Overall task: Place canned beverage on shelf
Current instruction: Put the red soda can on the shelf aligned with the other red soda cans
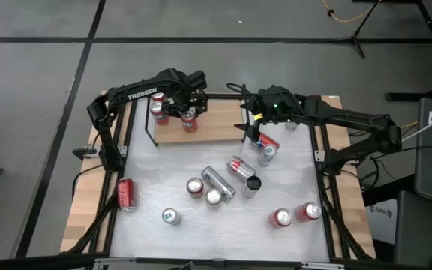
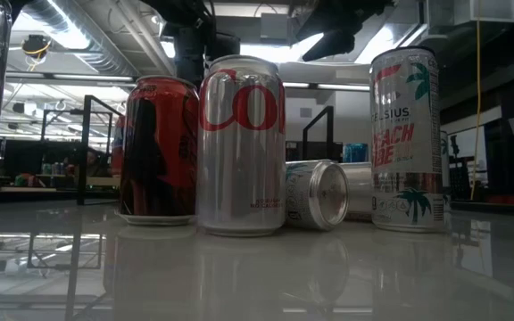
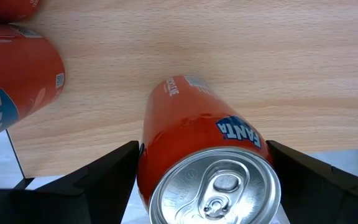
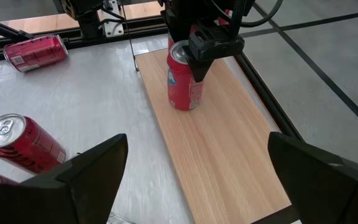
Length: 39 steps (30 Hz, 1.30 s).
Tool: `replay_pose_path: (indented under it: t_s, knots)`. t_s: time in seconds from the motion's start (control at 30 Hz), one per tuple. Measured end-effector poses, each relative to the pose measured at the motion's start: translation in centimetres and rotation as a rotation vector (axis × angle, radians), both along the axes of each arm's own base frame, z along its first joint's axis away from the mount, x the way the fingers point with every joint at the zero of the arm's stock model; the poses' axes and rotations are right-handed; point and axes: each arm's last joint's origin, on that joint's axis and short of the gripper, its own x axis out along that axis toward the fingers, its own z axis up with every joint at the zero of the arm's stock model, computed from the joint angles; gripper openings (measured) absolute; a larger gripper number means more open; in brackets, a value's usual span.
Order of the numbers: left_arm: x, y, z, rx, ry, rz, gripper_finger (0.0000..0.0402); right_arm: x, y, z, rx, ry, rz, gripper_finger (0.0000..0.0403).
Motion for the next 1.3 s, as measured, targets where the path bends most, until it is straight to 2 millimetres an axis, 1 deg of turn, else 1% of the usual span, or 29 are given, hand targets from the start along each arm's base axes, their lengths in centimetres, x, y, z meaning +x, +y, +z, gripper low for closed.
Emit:
replay_pose_path:
  t_s: [0.47,0.57,0.7,0.8,0.93,1.1,1.3]
  knots:
    - [0.3,0.2,0.1,0.028,-0.026,0.003,0.0331,0.0,0.0,0.0,0.000,0.000,0.000,0.0379]
    - [0.2,0.2,0.1,0.025,-0.024,0.029,0.0346,0.0,0.0,0.0,0.000,0.000,0.000,0.0379]
    - [0.1,0.1,0.1,0.021,-0.011,0.028,0.0388,0.0,0.0,0.0,0.000,0.000,0.000,0.0379]
    - [0.1,0.1,0.1,0.028,-0.015,-0.038,0.0393,0.0,0.0,0.0,0.000,0.000,0.000,0.0379]
    - [0.1,0.1,0.5,0.035,-0.051,-0.217,0.0386,0.0,0.0,0.0,0.000,0.001,0.000,0.0379]
    - [-0.6,0.2,2.2,0.160,-0.086,-0.393,0.0385,0.0,0.0,0.0,0.000,0.001,0.000,0.0379]
    - [-2.0,-0.1,4.4,0.296,-0.064,-0.507,0.0385,0.0,0.0,0.0,0.000,0.001,0.000,0.0379]
